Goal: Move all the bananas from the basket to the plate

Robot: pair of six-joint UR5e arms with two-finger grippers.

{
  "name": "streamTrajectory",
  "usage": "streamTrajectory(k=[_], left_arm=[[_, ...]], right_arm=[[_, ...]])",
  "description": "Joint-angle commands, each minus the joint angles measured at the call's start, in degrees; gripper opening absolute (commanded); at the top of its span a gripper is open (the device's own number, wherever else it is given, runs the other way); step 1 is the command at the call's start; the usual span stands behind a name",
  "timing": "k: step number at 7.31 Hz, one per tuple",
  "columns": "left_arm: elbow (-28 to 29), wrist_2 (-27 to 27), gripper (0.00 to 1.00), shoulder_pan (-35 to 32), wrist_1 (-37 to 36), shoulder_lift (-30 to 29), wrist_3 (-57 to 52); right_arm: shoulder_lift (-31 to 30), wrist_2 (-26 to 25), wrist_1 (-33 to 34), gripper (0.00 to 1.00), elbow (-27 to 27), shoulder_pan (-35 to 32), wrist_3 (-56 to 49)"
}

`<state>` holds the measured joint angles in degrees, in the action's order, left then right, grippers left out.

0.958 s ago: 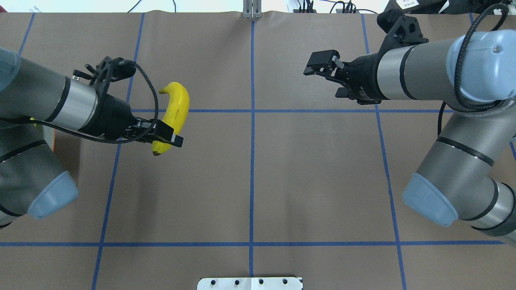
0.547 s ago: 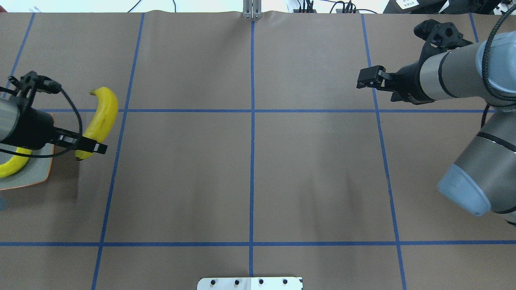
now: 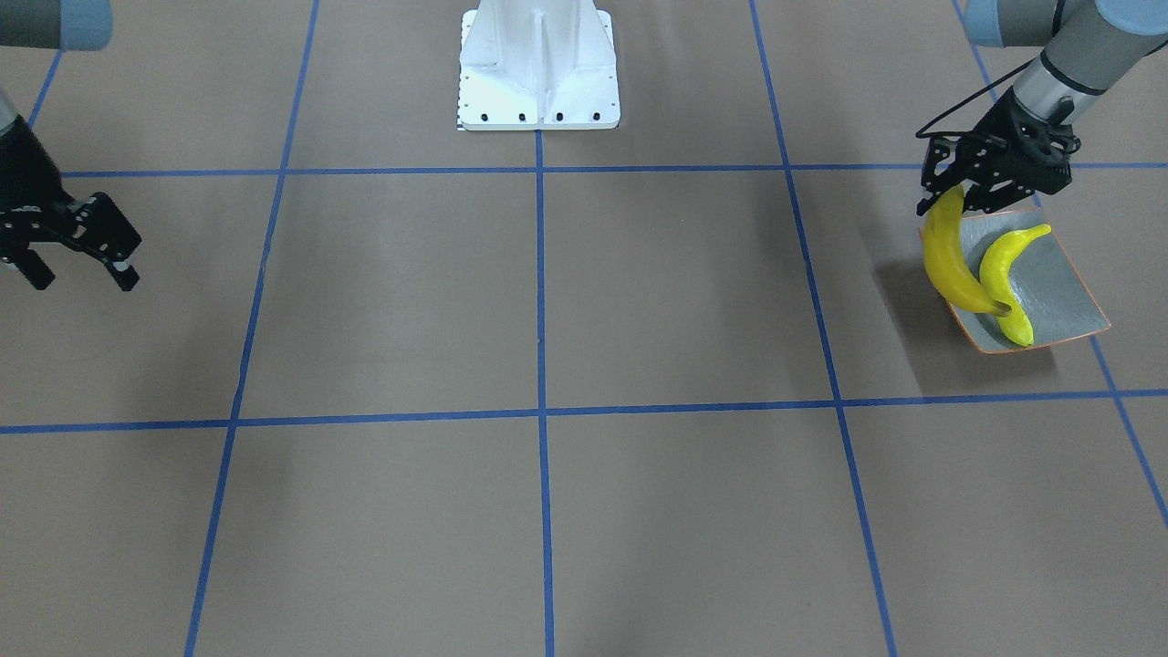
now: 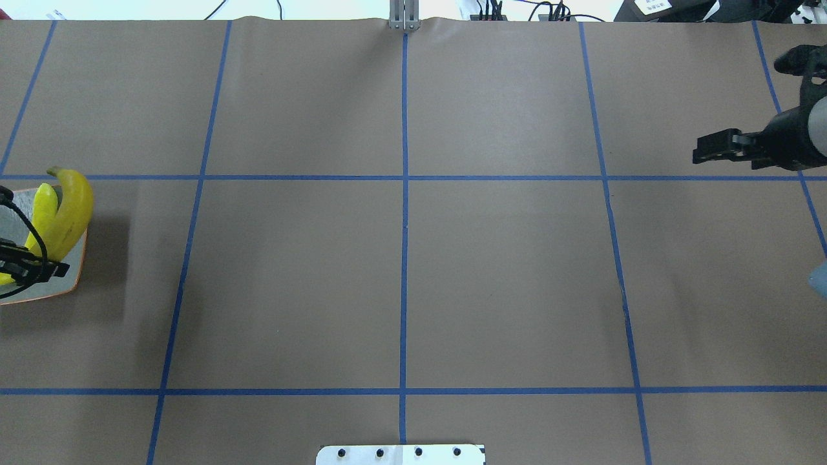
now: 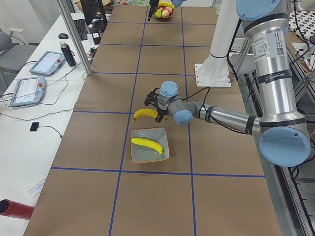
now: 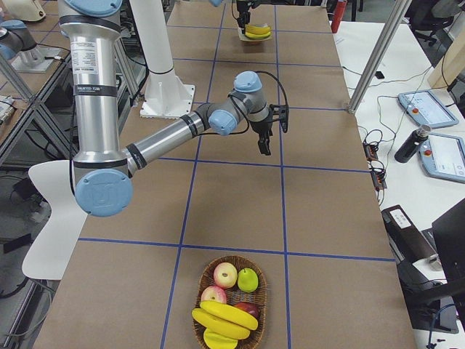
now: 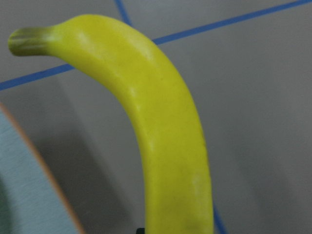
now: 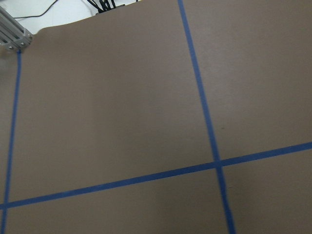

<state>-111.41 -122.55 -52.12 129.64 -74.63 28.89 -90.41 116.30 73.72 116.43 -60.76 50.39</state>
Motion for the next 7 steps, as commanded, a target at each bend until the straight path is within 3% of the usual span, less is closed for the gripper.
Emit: streamTrajectory(k=[1, 2, 3, 4, 5, 6, 7], left_arm=[[3.8, 2.1, 0.0, -0.1, 0.0, 1.2, -8.1], [5.7, 2.1, 0.08, -0.4, 0.2, 1.2, -12.0], [6.8, 1.9, 0.34, -1.0, 0.3, 1.2, -15.1], [7.0, 2.0, 0.74, -1.2, 0.4, 1.2, -15.6], [7.1, 2.1, 1.0, -2.1, 0.5, 1.2, -15.7], [6.8, 1.7, 1.0, -3.5, 1.7, 1.1, -15.6], [5.9, -2.4, 1.0, -6.8, 1.3, 0.4, -15.7]], right_arm=[[-3.1, 6.8, 0.0, 1.0, -3.9, -8.2, -15.5], [-3.8, 8.3, 0.0, 1.0, -5.2, -11.0, -20.3], [-3.9, 10.8, 0.0, 1.0, -6.5, -13.1, -22.6], [-3.9, 11.9, 0.0, 1.0, -7.4, -14.8, -25.6], [-4.3, 12.5, 0.0, 1.0, -7.8, -16.3, -27.4], [-4.6, 13.3, 0.1, 1.0, -8.1, -18.2, -30.3], [-5.5, 14.5, 0.1, 1.0, -9.5, -21.4, -33.6]])
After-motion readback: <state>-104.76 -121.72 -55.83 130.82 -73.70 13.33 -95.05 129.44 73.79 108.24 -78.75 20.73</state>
